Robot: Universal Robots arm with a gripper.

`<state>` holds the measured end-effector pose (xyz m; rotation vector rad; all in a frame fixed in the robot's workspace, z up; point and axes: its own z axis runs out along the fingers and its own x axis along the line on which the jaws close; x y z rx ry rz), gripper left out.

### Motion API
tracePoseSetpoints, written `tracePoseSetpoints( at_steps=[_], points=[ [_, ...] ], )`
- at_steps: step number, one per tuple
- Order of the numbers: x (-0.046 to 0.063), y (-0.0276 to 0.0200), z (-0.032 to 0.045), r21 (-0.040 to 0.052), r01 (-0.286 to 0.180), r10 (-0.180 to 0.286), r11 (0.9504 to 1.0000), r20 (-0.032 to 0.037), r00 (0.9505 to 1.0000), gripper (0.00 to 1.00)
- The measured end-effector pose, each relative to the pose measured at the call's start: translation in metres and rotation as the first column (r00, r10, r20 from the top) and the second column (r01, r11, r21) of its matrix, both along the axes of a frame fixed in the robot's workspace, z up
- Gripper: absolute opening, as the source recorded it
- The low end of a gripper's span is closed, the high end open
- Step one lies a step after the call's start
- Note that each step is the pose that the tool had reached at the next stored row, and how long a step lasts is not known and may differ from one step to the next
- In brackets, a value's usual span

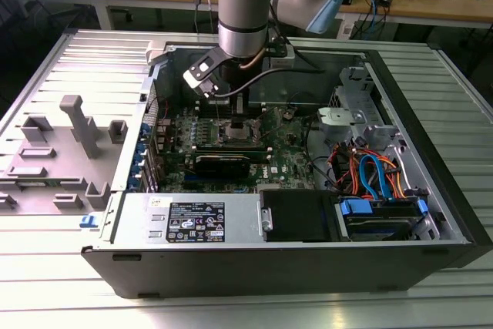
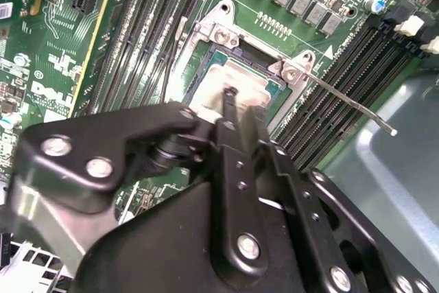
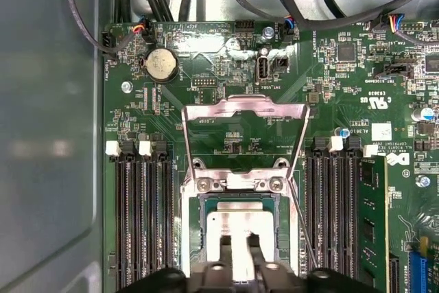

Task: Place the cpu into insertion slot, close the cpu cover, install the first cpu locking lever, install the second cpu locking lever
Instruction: 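Place the cpu into insertion slot, then close the cpu cover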

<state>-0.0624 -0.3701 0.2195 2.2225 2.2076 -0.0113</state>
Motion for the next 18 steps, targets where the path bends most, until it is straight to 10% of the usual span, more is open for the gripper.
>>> tracePoseSetpoints(
  at_steps=[2, 18],
  points=[
    [0.0, 0.0, 0.0001, -0.0002, 0.0, 0.0, 1.0, -0.0001, 1.0, 0.11],
    [0.0, 0.0, 0.0001, -0.0001, 0.0, 0.0, 1.0, -0.0006, 1.0, 0.11]
  ],
)
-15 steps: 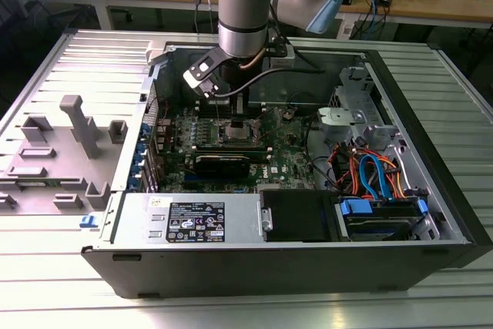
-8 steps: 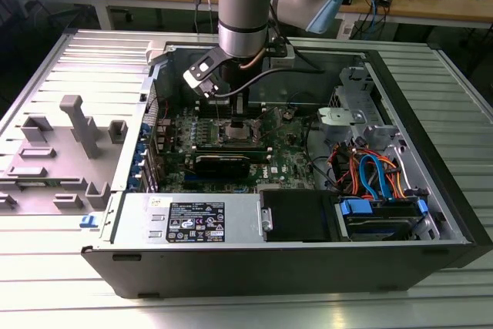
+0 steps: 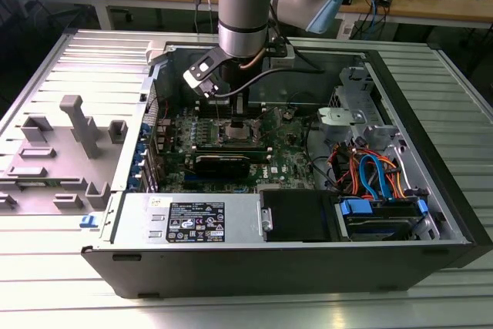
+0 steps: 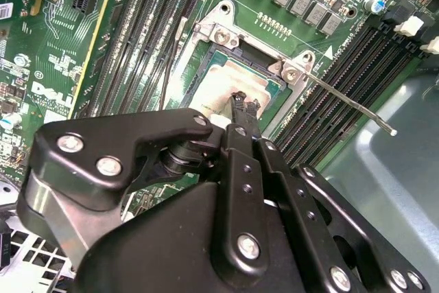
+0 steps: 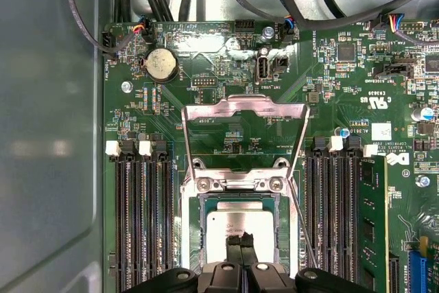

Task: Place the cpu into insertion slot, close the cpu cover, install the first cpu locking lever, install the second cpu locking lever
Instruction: 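Close the cpu cover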

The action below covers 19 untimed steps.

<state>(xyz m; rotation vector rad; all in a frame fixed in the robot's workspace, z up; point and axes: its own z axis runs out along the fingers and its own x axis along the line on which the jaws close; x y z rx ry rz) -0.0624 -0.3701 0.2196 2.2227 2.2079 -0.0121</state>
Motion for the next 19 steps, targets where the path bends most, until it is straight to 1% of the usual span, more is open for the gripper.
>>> tracePoseSetpoints(
  at_steps=[2, 11, 19],
  points=[
    [0.0, 0.0, 0.0002, 0.0001, 0.0, 0.0, 1.0, 0.0, 1.0, 0.11],
    [0.0, 0.0, 0.0135, 0.0001, 0.0, 0.0, 1.0, 0.0001, 1.0, 0.11],
    [0.0, 0.0, 0.0159, 0.0003, 0.0, 0.0, 1.0, 0.0002, 1.0, 0.11]
  ],
)
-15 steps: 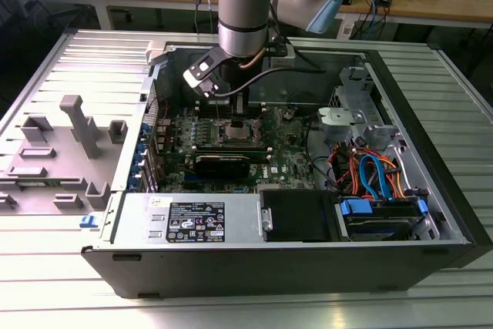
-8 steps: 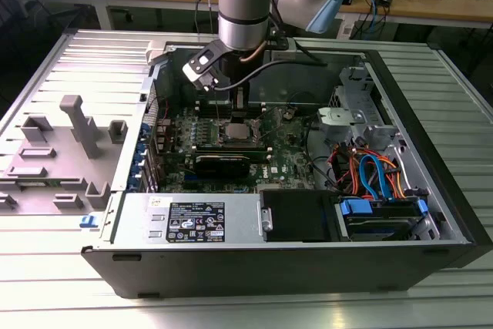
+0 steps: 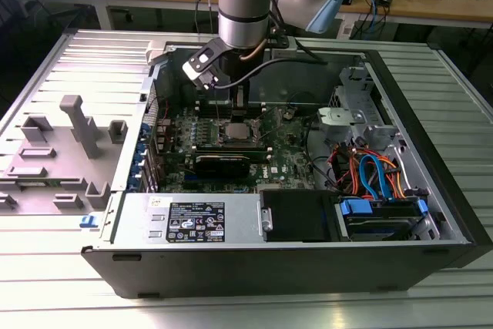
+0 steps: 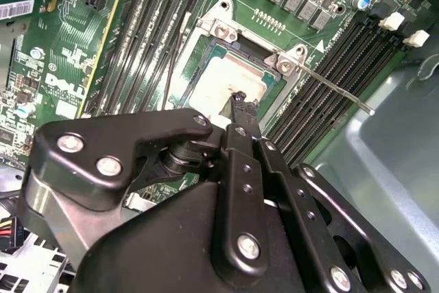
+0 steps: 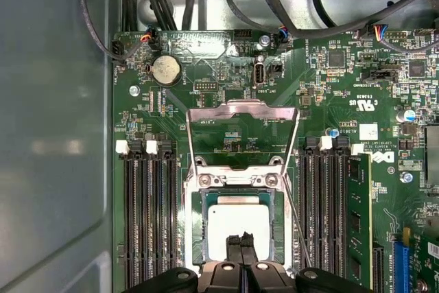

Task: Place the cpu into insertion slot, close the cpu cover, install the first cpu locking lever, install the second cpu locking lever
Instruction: 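Close the cpu cover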

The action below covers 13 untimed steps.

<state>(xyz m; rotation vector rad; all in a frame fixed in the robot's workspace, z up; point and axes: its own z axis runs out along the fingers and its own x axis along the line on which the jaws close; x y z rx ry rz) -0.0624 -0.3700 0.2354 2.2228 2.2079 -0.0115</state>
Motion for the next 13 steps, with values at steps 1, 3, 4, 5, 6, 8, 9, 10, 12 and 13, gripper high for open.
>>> tracePoseSetpoints(
  at_steps=[1, 3, 4, 5, 6, 8, 9, 10, 12, 13],
  points=[
    [0.0, 0.0, 0.0001, -0.0002, 0.0, 0.0, 1.0, -0.0001, 1.0, 0.11],
    [0.0, 0.0, 0.0002, -0.0002, 0.0, 0.0, 1.0, -0.0001, 1.0, 0.11],
    [0.0, 0.0, 0.0002, -0.0002, 0.0, 0.0, 1.0, -0.0001, 1.0, 0.11],
    [0.0, 0.0, 0.0002, -0.0002, 0.0, 0.0, 1.0, -0.0001, 1.0, 0.11],
    [0.0, 0.0, 0.0002, -0.0003, 0.0, 0.0, 1.0, -0.0001, 1.0, 0.11],
    [0.0, 0.0, 0.0003, -0.0003, 0.0, 0.0, 1.0, -0.0001, 1.0, 0.11],
    [0.0, 0.0, 0.0002, -0.0002, 0.0, 0.0, 1.0, -0.0001, 1.0, 0.11],
    [0.0, 0.0, 0.0003, -0.0003, 0.0, 0.0, 1.0, -0.0001, 1.0, 0.11],
    [0.0, -0.0001, 0.0015, -0.0007, 0.0, 0.0, 1.0, -0.0004, 1.0, 0.11],
    [0.0, -0.0001, 0.0032, -0.0004, 0.0, 0.0, 1.0, -0.0002, 1.0, 0.11]
  ],
)
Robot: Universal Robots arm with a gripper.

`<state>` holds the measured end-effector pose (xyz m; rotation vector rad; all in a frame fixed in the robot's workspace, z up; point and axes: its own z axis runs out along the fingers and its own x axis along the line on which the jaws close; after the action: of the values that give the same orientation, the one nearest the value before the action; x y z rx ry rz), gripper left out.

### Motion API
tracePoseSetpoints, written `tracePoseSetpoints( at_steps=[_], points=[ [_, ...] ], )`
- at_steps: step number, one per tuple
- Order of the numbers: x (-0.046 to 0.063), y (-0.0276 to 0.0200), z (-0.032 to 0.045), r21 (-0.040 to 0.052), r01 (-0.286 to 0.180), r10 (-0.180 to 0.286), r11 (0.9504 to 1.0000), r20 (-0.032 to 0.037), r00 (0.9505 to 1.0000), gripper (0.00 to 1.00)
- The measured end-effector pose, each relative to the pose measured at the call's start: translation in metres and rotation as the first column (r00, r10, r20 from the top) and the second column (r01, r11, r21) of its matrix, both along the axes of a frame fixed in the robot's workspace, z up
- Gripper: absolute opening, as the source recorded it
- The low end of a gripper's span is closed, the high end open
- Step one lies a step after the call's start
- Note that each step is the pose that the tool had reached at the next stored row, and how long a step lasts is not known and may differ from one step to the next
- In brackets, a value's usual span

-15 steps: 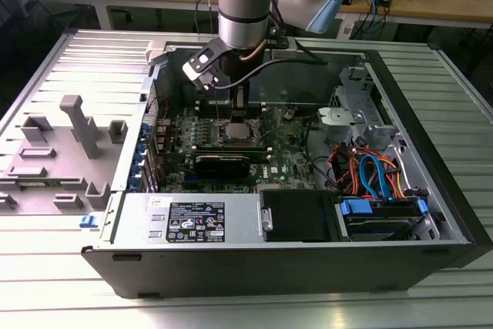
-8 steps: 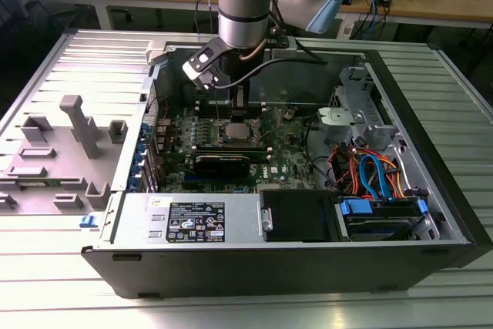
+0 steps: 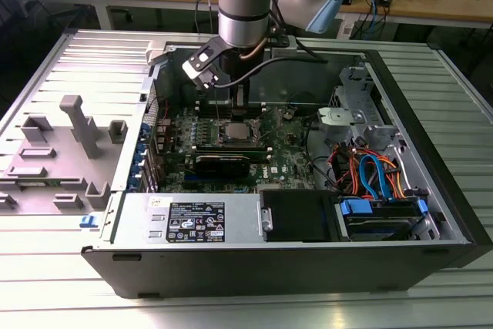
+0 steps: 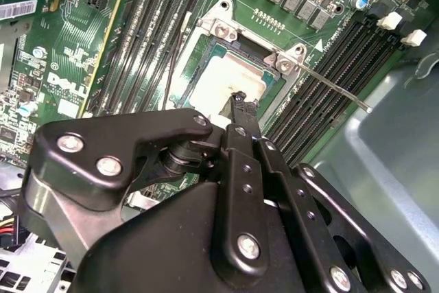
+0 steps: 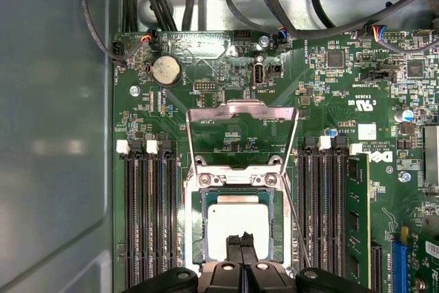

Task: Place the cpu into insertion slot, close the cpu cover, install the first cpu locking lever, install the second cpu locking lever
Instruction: 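Close the cpu cover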

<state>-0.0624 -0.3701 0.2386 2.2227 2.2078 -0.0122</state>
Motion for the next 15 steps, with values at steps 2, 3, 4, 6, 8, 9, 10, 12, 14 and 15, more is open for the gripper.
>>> tracePoseSetpoints(
  at_steps=[2, 3, 4, 6, 8, 9, 10, 12, 14, 15],
  points=[
    [0.0001, 0.0001, 0.0006, 0.0003, 0.0, 0.0, 1.0, 0.0002, 1.0, 0.11],
    [0.0, 0.0, 0.0008, 0.0003, 0.0, 0.0, 1.0, 0.0002, 1.0, 0.11],
    [0.0, 0.0, 0.0009, 0.0003, 0.0, 0.0, 1.0, 0.0002, 1.0, 0.11],
    [0.0, 0.0, 0.0012, 0.0002, 0.0, 0.0, 1.0, 0.0001, 1.0, 0.11],
    [0.0, 0.0, 0.0014, 0.0001, 0.0, 0.0, 1.0, 0.0001, 1.0, 0.11],
    [0.0, 0.0, 0.0015, 0.0003, 0.0, 0.0, 1.0, 0.0001, 1.0, 0.11],
    [0.0, 0.0, 0.0019, 0.0001, 0.0, 0.0, 1.0, 0.0, 1.0, 0.11],
    [0.0, 0.0, 0.003, 0.0003, 0.0, 0.0, 1.0, 0.0, 1.0, 0.11],
    [0.0, 0.0, 0.0033, 0.0004, 0.0, 0.0, 1.0, 0.0001, 1.0, 0.11],
    [0.0, 0.0, 0.0033, 0.0004, 0.0, 0.0, 1.0, 0.0001, 1.0, 0.11]
  ],
)
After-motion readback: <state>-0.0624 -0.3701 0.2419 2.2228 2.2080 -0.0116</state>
